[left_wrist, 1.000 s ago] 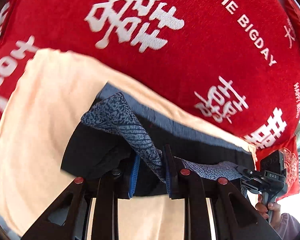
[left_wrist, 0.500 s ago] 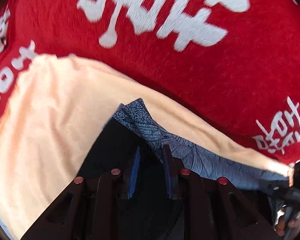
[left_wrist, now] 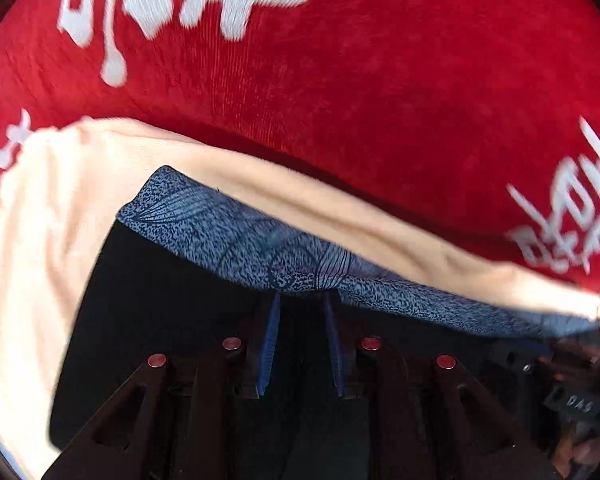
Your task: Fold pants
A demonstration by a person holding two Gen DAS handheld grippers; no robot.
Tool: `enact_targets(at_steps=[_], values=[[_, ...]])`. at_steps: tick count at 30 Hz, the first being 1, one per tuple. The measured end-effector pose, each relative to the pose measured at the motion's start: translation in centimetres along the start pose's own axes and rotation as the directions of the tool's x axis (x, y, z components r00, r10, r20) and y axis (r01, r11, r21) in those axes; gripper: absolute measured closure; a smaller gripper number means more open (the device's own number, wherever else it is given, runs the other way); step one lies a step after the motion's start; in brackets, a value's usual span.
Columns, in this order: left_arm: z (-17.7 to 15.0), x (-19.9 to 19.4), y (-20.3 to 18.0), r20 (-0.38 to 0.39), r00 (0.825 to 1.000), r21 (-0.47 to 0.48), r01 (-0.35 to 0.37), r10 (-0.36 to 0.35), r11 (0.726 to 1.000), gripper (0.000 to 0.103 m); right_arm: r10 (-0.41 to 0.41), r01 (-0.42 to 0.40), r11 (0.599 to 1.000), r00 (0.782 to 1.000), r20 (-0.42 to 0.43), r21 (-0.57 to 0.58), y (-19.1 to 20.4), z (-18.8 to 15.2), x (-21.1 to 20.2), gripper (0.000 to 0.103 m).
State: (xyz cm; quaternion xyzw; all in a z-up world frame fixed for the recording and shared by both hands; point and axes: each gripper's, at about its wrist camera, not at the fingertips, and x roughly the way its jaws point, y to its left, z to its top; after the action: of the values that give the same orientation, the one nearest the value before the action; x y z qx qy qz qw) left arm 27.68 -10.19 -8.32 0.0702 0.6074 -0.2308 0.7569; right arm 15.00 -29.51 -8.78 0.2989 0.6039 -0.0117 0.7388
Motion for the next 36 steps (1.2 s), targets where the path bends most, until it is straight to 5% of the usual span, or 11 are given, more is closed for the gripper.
enact_targets(at_steps=[5, 11, 14, 22, 27, 33, 36], values=[[1.1, 0.8, -1.4, 0.004, 0.999, 0.027, -0.053, 0.052, 0.998, 0.078, -0.067, 0.066, 0.998, 0.995, 0.076, 0.011, -0.3, 0.9, -0.6, 0.084], [-1.6, -2.2, -5.6, -0.024, 0.996, 0.108, -0.082, 0.085, 0.991, 0.078, -0.007, 0.001, 0.999, 0.992, 0.128, 0.053, -2.3, -1.4, -5.4, 0.058], [-5.2, -3.2, -7.5, -0.045, 0.996, 0.160, -0.065, 0.073, 0.985, 0.078, 0.048, -0.058, 0.996, 0.989, 0.137, 0.075, -3.4, -4.1, -8.0, 0.058], [-14.6, -6.2, -11.9, -0.126, 0.992, 0.240, 0.013, 0.018, 0.971, 0.078, 0.064, -0.083, 0.984, 0.991, 0.118, 0.158, -5.8, -14.3, -12.4, 0.058], [-18.8, -7.4, -15.7, -0.186, 0.980, 0.303, 0.123, -0.067, 0.945, 0.078, 0.060, -0.096, 0.960, 0.988, 0.142, 0.261, -6.8, -20.6, -14.8, 0.055], [-22.9, -8.3, -20.6, -0.223, 0.968, 0.383, 0.199, -0.119, 0.902, 0.078, -0.006, -0.084, 0.893, 0.980, 0.198, 0.442, -9.0, -30.7, -17.2, 0.053], [-23.6, -8.7, -22.0, -0.275, 0.946, 0.381, 0.271, -0.171, 0.884, 0.078, -0.065, -0.058, 0.849, 0.975, 0.213, 0.525, -10.1, -36.1, -18.2, 0.053]])
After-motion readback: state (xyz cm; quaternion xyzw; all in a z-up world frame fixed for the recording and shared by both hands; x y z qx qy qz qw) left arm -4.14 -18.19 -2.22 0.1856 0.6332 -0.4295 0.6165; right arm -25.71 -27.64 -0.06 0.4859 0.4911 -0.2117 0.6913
